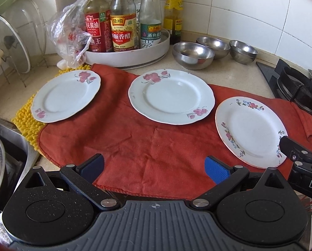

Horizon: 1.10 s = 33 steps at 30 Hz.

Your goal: Organize plates and bowls

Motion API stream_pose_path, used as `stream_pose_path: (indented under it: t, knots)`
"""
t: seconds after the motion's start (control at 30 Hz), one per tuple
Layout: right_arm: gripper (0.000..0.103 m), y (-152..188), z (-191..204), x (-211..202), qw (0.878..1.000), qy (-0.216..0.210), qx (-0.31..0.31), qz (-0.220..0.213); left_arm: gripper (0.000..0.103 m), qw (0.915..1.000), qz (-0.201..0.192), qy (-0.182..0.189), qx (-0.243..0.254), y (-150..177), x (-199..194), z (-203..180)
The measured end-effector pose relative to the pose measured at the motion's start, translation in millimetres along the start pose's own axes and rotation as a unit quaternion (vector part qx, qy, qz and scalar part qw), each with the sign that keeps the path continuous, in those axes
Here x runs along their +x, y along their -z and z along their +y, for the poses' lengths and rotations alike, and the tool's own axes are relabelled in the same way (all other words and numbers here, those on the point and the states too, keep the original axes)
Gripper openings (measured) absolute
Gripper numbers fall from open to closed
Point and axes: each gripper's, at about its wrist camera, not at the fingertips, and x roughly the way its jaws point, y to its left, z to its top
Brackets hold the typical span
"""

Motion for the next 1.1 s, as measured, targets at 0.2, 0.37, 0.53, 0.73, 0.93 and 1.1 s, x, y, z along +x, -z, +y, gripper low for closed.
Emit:
stream_pose_path:
  t: [0.2,0.37,0.53,0.73,0.93,1.1]
  knots:
    - [0.103,1,-1,-1,1.0,0.009,0.002,-0.001,0.103,0.9999,0.002,-0.004,0.011,1,1,-3]
    - [0.103,2,0,0,1.0,0.012,0.001,0.001,0.103,0.9999,0.003,-0.003,0.013,2,3,-4]
    - [0.103,2,6,1,1.0,0.013,-0.006,0.003,0.103,0.9999,0.006,-0.004,0.015,2,5,-2]
    - [0.103,2,9,4,1.0,0.011,-0.007,0.005,0.103,0.9999,0.008,-0.004,0.013,1,7,1]
    - [0.103,1,15,6,1.0,0.011,-0.01,0.01,0.103,0.9998,0.012,-0.003,0.014,0,10,2]
    - [0.103,1,16,7,1.0,0.013,-0.01,0.012,0.103,0.9998,0.013,0.002,0.018,-1,12,2]
